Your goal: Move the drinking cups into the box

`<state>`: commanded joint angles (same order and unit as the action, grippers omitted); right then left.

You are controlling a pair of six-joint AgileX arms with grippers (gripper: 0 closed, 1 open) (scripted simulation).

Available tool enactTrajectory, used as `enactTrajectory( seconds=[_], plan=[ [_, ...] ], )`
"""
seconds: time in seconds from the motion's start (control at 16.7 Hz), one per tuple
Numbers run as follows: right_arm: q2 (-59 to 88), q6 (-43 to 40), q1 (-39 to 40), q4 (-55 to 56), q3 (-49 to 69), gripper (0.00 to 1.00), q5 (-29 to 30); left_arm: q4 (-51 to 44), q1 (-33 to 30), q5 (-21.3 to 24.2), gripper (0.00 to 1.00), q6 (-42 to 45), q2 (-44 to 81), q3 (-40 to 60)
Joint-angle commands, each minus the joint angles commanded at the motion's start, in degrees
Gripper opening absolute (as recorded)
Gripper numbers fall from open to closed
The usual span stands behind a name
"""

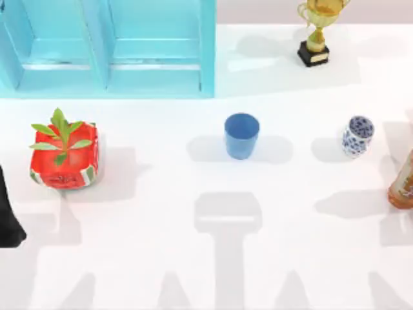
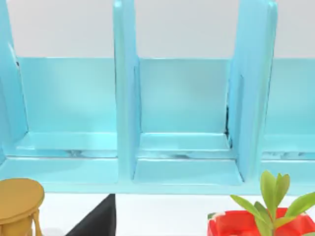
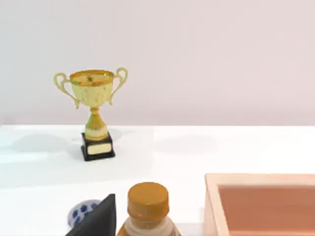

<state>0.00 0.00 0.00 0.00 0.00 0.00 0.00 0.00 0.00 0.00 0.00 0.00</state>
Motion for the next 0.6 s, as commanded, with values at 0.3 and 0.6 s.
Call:
enactTrajectory(
  seconds=[0.3,0.6],
  plan=[
    [3.3,0.2,0.3,-2.1,3.1,1.0,0.0,0.0,0.0,0.0,1.0,0.0,0.0,0.0],
    [18.8,1.5,1.4,-12.2,17.8,1.0,0.0,0.0,0.0,0.0,1.0,0.0,0.0,0.0]
  ],
)
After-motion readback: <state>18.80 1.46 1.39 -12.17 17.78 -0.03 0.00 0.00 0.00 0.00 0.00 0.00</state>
